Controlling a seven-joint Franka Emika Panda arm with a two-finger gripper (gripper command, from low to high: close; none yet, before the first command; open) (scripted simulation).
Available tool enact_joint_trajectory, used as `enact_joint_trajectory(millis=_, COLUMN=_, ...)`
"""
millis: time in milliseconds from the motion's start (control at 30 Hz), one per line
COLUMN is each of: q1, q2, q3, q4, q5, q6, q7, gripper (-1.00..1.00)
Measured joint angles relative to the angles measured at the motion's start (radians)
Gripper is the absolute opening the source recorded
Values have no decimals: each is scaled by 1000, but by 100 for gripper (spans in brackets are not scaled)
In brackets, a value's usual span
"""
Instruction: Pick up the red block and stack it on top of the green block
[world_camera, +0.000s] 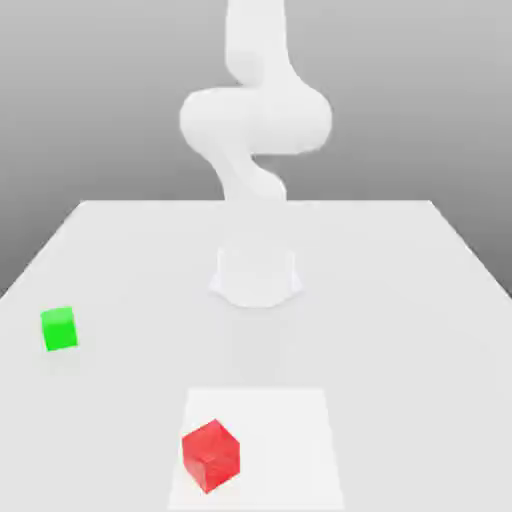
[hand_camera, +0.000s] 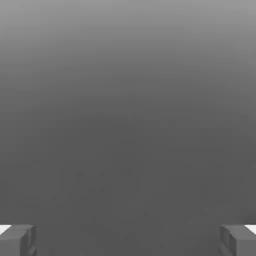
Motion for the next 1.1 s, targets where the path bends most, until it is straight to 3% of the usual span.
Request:
enact_joint_trajectory(millis=400, q1=-170, q2=445, q3=104, q4=-123, q5=-94, q6=189, q7=420, gripper=0)
enact_joint_trajectory(millis=600, q1=-205, q2=660, q3=102, q4=-184, q5=-107, q6=284, q7=603, gripper=0)
enact_joint_trajectory(millis=767, q1=-218, q2=832, q3=102, q4=-235, q5=-51, q6=367, q7=705, gripper=0)
enact_joint_trajectory(millis=933, q1=-194, q2=1010, q3=68, q4=-221, q5=-84, q6=507, q7=755, gripper=0)
enact_joint_trajectory(millis=967, q1=-187, q2=1040, q3=58, q4=-216, q5=-93, q6=532, q7=762, gripper=-100)
enact_joint_trajectory(millis=1100, q1=-187, q2=1040, q3=59, q4=-216, q5=-94, q6=533, q7=763, gripper=-100)
